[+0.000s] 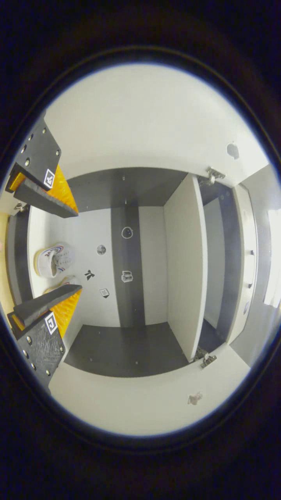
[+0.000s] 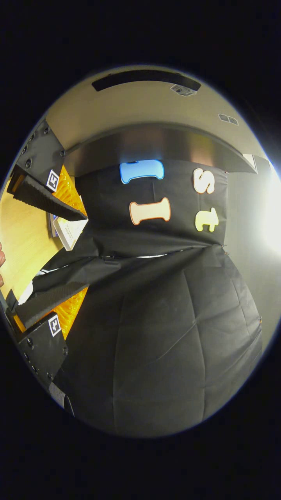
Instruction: Grab one shoe with the right hand and put it into the shoe cabinet, grab the other shoe with the left hand and put it into the shoe cabinet; then close the right door with the right hand and the left door with the left hand.
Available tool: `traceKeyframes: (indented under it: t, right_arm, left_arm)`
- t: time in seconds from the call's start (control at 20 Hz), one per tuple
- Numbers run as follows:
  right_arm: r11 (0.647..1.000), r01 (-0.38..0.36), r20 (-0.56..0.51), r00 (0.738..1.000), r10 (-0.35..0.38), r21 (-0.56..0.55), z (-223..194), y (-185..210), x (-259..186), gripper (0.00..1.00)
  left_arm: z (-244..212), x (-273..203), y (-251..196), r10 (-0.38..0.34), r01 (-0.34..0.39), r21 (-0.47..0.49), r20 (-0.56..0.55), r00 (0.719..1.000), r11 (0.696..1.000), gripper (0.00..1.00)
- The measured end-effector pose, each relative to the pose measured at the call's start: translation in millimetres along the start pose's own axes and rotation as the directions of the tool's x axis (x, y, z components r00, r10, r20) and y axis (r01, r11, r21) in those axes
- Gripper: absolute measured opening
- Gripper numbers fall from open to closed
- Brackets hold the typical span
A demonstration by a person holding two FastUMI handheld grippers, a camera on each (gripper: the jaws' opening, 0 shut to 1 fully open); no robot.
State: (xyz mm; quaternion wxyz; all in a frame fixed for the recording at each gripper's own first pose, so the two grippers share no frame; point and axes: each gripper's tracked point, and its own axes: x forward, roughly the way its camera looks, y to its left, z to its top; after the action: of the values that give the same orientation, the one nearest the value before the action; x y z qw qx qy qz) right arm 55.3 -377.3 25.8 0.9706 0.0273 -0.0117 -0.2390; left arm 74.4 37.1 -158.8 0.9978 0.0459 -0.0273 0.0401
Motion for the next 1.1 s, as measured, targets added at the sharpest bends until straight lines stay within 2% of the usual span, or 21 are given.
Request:
traceKeyframes:
  t: [0.35,0.55,0.65,0.8,1.1]
  right_arm:
    - [0.999,-0.041,0.039,0.998,0.040,0.004,31.7,16.8,-10.3,0.98]
    - [0.997,-0.077,0.056,0.996,0.076,0.010,45.8,35.9,-25.3,0.98]
    - [0.994,-0.110,0.040,0.993,0.109,0.011,50.0,48.5,-32.7,0.98]
    - [0.989,-0.146,0.004,0.989,0.145,0.021,52.3,64.4,-45.7,0.98]
    - [0.982,-0.189,0.017,0.982,0.189,0.007,73.2,94.2,-73.2,0.98]
  left_arm:
    - [4.7,-9.4,13.4,0.095,-0.095,-0.015,-0.017,0.995,0.995,0.99]
    - [2.0,-13.5,14.4,0.102,-0.105,-0.039,-0.082,0.991,0.994,0.98]
    - [-0.8,-12.2,15.6,0.110,-0.112,-0.018,-0.087,0.990,0.994,0.99]
    - [-6.8,-13.4,10.1,0.068,-0.071,-0.020,-0.121,0.990,0.997,0.99]
    - [-6.2,-20.1,-0.5,-0.046,0.038,-0.043,-0.200,0.979,0.998,0.99]
